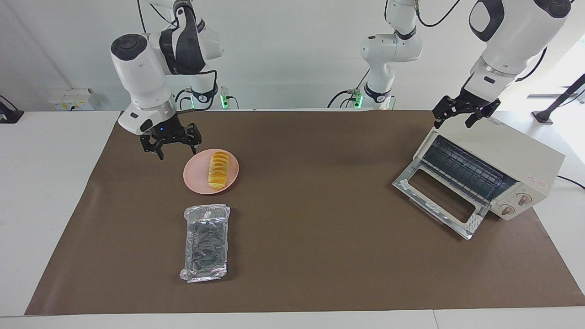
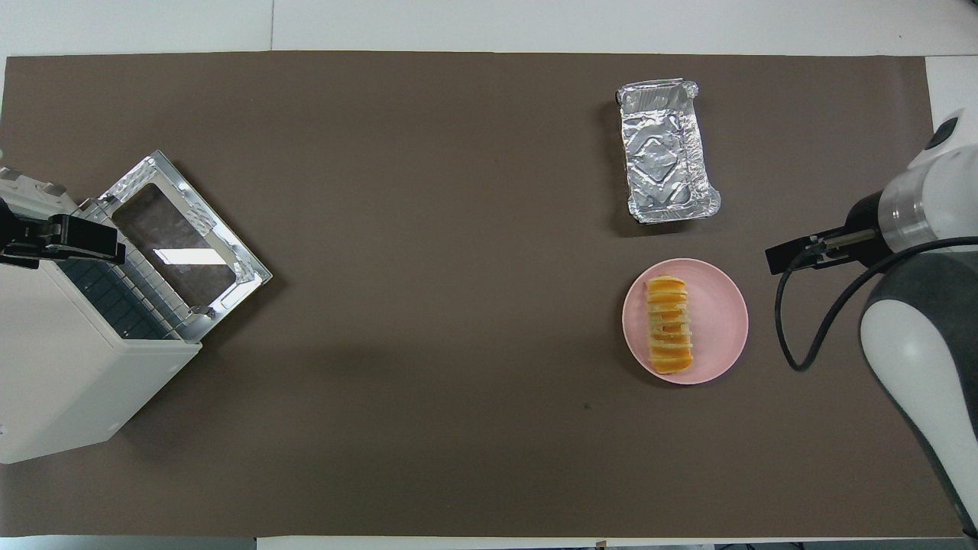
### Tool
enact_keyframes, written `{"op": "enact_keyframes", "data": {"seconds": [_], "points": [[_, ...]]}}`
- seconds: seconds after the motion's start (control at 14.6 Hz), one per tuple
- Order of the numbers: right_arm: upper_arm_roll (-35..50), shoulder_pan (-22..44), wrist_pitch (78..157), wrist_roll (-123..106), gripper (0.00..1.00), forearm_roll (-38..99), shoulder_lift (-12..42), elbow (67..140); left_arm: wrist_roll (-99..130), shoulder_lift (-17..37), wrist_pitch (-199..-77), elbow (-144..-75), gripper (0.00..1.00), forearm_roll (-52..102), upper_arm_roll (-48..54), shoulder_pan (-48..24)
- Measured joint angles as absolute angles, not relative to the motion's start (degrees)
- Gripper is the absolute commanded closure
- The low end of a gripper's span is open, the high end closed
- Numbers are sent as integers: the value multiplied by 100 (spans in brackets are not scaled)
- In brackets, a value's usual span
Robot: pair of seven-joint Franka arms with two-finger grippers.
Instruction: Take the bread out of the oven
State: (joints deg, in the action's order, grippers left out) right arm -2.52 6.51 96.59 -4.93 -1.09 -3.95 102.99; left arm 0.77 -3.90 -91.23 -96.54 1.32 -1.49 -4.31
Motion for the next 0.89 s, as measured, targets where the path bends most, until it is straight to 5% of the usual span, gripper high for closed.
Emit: {"op": "enact_keyframes", "data": {"seconds": [0.27, 0.89], "points": [[-256, 532, 8702, -494, 0, -109, -119, 9514, 77, -390, -9044, -9520, 0, 132, -149, -431], [-122, 75, 8607, -496, 0, -103, 92, 9348, 77, -390, -9022, -9517, 0, 132, -148, -432]]}}
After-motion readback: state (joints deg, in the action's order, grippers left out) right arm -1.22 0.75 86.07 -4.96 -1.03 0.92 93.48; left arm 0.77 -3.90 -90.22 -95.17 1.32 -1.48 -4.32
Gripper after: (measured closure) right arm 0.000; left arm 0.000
